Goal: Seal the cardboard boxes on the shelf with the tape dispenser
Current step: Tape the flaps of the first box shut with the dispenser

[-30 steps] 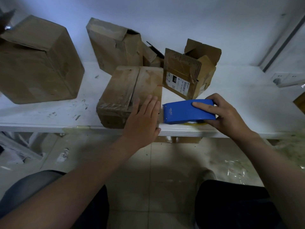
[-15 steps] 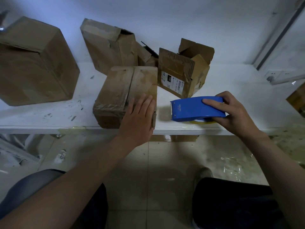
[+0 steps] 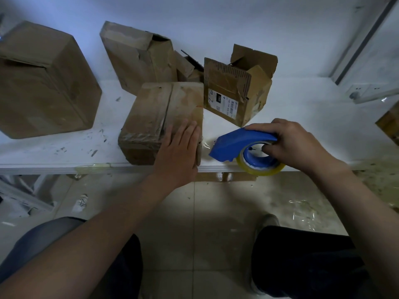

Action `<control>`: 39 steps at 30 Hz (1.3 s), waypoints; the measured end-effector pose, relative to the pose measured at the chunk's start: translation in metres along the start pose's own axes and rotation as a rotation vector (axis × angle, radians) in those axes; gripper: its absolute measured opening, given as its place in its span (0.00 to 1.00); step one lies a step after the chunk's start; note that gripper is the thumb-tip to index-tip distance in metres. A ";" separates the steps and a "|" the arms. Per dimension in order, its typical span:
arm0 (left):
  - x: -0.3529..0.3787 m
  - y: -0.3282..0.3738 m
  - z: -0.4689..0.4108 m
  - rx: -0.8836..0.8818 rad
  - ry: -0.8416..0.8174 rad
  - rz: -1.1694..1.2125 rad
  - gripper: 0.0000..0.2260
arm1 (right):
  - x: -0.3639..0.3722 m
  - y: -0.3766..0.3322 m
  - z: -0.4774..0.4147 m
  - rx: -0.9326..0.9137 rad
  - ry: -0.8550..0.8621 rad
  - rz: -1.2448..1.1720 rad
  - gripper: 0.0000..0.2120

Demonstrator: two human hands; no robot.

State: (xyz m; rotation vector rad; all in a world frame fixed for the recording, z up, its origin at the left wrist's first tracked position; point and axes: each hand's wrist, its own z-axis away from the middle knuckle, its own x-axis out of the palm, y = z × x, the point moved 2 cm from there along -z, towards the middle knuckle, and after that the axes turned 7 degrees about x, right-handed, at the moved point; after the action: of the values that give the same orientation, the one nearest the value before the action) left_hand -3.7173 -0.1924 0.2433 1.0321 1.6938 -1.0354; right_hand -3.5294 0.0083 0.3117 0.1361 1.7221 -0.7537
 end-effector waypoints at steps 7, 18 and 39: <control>0.002 -0.001 0.000 0.018 -0.057 -0.036 0.48 | -0.001 -0.007 -0.001 0.093 -0.098 -0.136 0.26; 0.007 -0.004 0.000 0.033 -0.003 -0.057 0.38 | 0.001 -0.013 0.002 0.164 -0.199 -0.231 0.25; 0.005 -0.009 -0.002 0.081 -0.034 -0.080 0.36 | 0.008 -0.025 0.004 0.265 -0.271 -0.281 0.21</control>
State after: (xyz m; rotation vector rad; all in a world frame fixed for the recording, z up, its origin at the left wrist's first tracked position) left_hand -3.7273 -0.1926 0.2408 0.9996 1.6885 -1.1754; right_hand -3.5404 -0.0156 0.3141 -0.0280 1.3934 -1.1530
